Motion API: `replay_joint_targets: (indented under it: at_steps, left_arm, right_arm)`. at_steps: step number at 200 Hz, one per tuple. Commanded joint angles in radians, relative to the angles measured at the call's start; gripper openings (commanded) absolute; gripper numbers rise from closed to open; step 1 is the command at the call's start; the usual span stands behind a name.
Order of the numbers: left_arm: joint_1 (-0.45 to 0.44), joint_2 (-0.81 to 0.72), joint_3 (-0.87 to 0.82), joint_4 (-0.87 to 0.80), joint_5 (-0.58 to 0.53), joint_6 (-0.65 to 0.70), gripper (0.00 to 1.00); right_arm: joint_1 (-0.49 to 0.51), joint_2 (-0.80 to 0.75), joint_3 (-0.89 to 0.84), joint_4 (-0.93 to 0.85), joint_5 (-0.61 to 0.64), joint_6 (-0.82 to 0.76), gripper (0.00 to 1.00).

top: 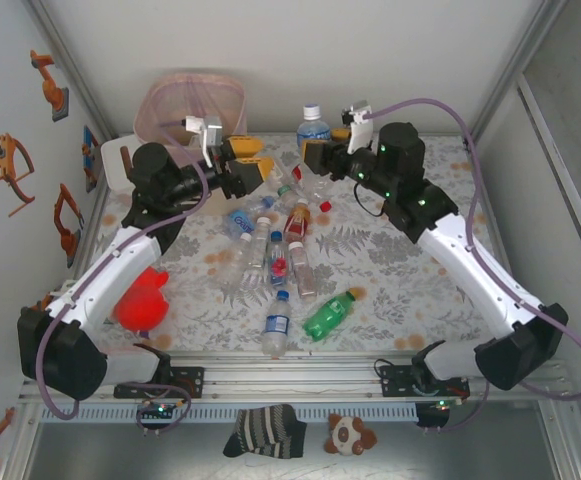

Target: Put the plastic bottles in the bin

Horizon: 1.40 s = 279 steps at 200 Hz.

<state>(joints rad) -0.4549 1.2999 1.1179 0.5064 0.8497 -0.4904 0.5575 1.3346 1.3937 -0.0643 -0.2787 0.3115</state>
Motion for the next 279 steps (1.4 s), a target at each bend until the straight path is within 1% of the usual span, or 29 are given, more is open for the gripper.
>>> replay_joint_targets:
  at_steps: [1, 53, 105, 120, 149, 194, 217, 225, 241, 260, 279]
  left_arm:
    - [-0.023, 0.012, 0.029, 0.075, 0.064, -0.026, 0.8]
    - [-0.081, 0.068, 0.095, 0.085, 0.118, -0.03, 0.81]
    - [-0.123, 0.128, 0.155, 0.081, 0.158, -0.05, 0.82]
    - [-0.129, 0.146, 0.171, 0.084, 0.167, -0.059, 0.82]
    - [-0.13, 0.154, 0.172, 0.105, 0.164, -0.06, 0.78]
    - [-0.129, 0.161, 0.173, 0.096, 0.151, -0.041, 0.58]
    - [-0.128, 0.159, 0.184, 0.052, 0.142, -0.008, 0.53]
    - [-0.127, 0.158, 0.189, 0.032, 0.137, 0.007, 0.51]
    - [-0.119, 0.156, 0.202, -0.006, 0.132, 0.033, 0.5]
    - [-0.1, 0.158, 0.218, -0.038, 0.126, 0.048, 0.5]
    - [-0.067, 0.159, 0.243, -0.086, 0.106, 0.067, 0.49]
  right_arm:
    - [-0.004, -0.037, -0.021, 0.196, -0.098, 0.082, 0.58]
    - [0.003, -0.028, -0.013, 0.352, -0.252, 0.196, 0.58]
    - [0.036, -0.016, 0.008, 0.374, -0.33, 0.216, 0.58]
    - [0.046, -0.015, 0.011, 0.369, -0.329, 0.216, 0.58]
    - [0.057, -0.014, 0.017, 0.365, -0.331, 0.218, 0.58]
    - [0.061, -0.021, 0.019, 0.316, -0.295, 0.186, 0.58]
    - [0.061, -0.029, 0.024, 0.278, -0.27, 0.167, 0.64]
    - [0.061, -0.033, 0.022, 0.267, -0.259, 0.159, 0.68]
    - [0.061, -0.045, 0.022, 0.237, -0.234, 0.138, 0.73]
    - [0.061, -0.069, 0.016, 0.201, -0.193, 0.102, 0.77]
    - [0.06, -0.098, 0.01, 0.155, -0.141, 0.065, 0.78]
